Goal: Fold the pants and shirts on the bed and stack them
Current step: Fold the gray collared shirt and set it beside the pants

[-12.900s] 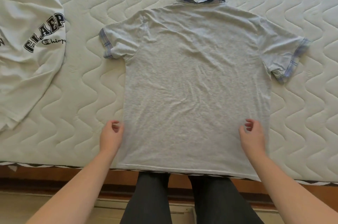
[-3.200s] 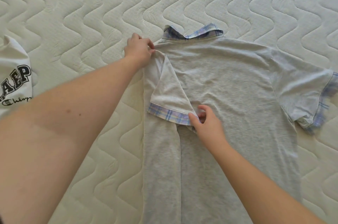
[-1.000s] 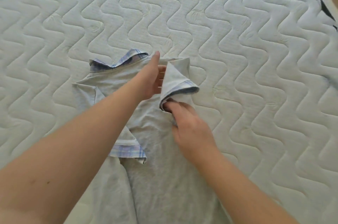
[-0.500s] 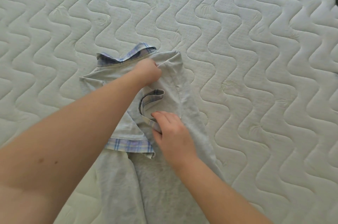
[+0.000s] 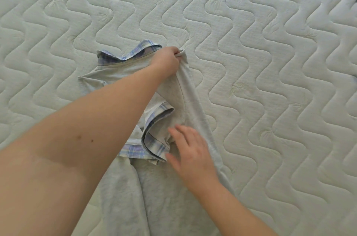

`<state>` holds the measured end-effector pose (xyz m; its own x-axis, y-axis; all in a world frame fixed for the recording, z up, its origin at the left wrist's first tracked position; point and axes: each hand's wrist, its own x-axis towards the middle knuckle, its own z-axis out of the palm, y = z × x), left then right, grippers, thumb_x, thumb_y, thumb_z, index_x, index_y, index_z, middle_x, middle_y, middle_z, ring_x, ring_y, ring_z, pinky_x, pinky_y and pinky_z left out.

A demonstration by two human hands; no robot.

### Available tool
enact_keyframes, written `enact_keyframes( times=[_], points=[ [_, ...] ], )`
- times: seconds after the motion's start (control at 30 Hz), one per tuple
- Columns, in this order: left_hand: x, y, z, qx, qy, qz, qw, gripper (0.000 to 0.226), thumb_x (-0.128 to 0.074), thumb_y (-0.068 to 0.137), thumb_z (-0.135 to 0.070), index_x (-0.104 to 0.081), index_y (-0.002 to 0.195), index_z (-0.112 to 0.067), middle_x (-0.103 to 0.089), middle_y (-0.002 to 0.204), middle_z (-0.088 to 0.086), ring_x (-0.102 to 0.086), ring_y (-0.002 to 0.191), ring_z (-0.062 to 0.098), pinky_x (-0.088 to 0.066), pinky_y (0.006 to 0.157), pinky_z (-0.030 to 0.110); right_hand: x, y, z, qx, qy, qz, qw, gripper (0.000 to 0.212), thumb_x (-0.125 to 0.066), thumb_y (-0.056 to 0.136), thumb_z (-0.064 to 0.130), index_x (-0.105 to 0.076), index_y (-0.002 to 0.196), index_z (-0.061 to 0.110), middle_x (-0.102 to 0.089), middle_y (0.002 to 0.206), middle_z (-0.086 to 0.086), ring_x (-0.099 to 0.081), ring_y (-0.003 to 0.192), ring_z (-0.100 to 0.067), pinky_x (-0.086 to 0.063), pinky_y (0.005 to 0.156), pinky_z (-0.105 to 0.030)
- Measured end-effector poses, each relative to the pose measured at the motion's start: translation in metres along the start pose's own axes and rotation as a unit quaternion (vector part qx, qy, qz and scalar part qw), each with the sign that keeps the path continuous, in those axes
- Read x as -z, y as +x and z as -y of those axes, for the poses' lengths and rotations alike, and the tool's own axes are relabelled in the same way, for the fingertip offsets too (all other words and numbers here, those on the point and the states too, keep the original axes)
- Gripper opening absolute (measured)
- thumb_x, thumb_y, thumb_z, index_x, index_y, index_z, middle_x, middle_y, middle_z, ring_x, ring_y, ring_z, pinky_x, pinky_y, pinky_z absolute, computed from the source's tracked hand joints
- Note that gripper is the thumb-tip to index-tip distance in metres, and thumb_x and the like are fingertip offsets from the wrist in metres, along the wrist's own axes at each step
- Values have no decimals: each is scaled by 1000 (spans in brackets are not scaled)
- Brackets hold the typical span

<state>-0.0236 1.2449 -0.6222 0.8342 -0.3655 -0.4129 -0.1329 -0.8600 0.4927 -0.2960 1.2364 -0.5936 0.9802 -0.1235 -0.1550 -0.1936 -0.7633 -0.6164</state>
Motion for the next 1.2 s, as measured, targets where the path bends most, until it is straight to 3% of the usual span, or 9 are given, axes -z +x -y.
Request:
enact_keyframes(
  times=[0.17,0.33,0.47,0.53,0.67,0.83,0.93,1.1,1.2],
  points=[
    [-8,-3,-2,20,41,-2,999,43,-42,94,-9,-54,131,-28,-57,126,8,-53,119,31,-43,94,41,9,-36,-36,-63,-69,10,996,70,-85,69,28,-58,132,15,-58,129,-6,-59,115,-29,-51,93,-45],
    [-17,-27,-8,9,65,-78,995,50,-54,93,-25,-42,141,-25,-46,137,8,-42,129,28,-33,105,42,8,-78,-60,-115,-139,21,983,77,-88,63,32,-58,133,18,-60,125,-5,-62,107,-29,-53,84,-43],
    [-22,-74,-7,-105,-39,-186,976,34,-57,91,-21,-56,124,-13,-55,112,5,-51,108,23,-35,92,27,9,-109,-72,-159,-147,31,976,65,-87,63,35,-63,121,16,-61,105,-6,-62,93,-29,-52,74,-41],
    [-36,-110,-4,-139,-88,-166,972,24,-58,92,-20,-61,114,-10,-52,96,0,-51,93,18,-36,85,23,10,-124,-77,-157,-162,40,973,56,-89,61,36,-66,106,13,-62,91,-6,-64,81,-29,-51,65,-39],
    [-72,-179,11,-162,-74,-118,977,14,-61,92,-15,-65,103,-7,-56,86,6,-53,83,22,-42,79,32,13,-148,-82,-138,-217,42,965,41,-89,62,39,-61,79,14,-59,71,-7,-61,65,-30,-47,55,-37],
    [-112,-244,29,-196,25,-37,980,16,-63,92,-22,-70,84,-10,-62,71,8,-60,74,30,-46,66,41,11,-178,-80,-181,-224,53,956,47,-82,72,44,-64,100,11,-62,84,-9,-65,71,-31,-48,56,-37],
    [-133,-272,33,-122,44,-17,991,19,-56,95,-33,-63,90,-15,-57,64,-5,-56,68,25,-41,59,37,12,-206,-82,-232,-217,92,944,46,-67,84,51,-57,112,16,-62,95,-4,-65,83,-26,-45,65,-36],
    [-157,-289,28,87,-117,-5,989,29,-59,92,-44,-48,89,-17,-52,68,-10,-51,66,14,-35,59,33,16,-255,-79,-277,-240,110,924,25,-60,91,41,-54,100,18,-62,93,-1,-61,85,-24,-38,66,-35],
    [-161,-292,23,137,-183,-22,973,24,-70,85,-27,-50,95,-17,-55,76,-8,-61,79,20,-46,69,32,10,-279,-69,-278,-223,132,925,12,-51,97,29,-50,103,19,-59,97,2,-60,84,-19,-33,61,-29]
  ],
)
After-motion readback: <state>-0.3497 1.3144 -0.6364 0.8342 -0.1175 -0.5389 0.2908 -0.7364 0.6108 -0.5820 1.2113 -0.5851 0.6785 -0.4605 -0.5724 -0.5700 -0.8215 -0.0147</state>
